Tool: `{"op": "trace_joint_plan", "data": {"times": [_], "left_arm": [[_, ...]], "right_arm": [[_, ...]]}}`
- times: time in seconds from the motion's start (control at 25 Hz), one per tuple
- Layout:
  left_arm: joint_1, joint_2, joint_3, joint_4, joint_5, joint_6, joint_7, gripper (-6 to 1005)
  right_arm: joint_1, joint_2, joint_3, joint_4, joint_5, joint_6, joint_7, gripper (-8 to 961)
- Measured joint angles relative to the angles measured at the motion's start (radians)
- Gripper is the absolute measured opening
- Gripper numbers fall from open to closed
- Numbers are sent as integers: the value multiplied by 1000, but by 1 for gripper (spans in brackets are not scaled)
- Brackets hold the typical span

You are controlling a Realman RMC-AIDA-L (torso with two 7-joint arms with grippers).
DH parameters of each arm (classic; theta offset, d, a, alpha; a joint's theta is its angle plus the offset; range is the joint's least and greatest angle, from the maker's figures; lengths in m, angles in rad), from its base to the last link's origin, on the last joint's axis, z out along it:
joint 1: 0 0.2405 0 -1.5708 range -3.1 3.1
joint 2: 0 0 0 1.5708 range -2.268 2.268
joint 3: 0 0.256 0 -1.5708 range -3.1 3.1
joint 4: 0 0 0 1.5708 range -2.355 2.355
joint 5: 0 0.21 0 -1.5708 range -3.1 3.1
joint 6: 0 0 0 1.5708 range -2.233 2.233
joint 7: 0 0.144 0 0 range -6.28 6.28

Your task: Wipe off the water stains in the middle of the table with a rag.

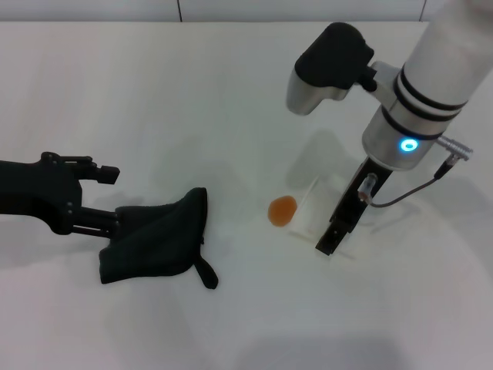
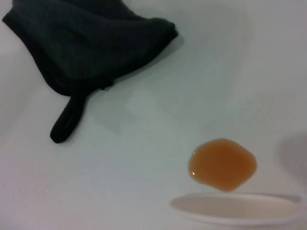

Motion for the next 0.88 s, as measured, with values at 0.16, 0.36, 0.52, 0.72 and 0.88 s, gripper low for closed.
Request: {"op": "trace_joint_plan", "data": {"times": [0.16,0.36,0.52,0.72,0.88], "left_arm": [[0,0,0,-1,0,-3,1,875],[0,-1,-1,-2,0,-5,2,874],[2,-1,-2,-3,0,-8,3,874],[4,-1,-6,-3,0,-13,4,874],[8,-2,-6,-3,0,-14,1,875]], "right_arm": [[-6,0,-37,-1,22,31,-7,815],[-10,0,-62,3,34,53,-17,813],[-20,-1,-61,-1,35,63,-17,812],[-95,-11,-4,-89,36,60,-34,773],[-230,-14,158,-211,38,26,-139,733]]}}
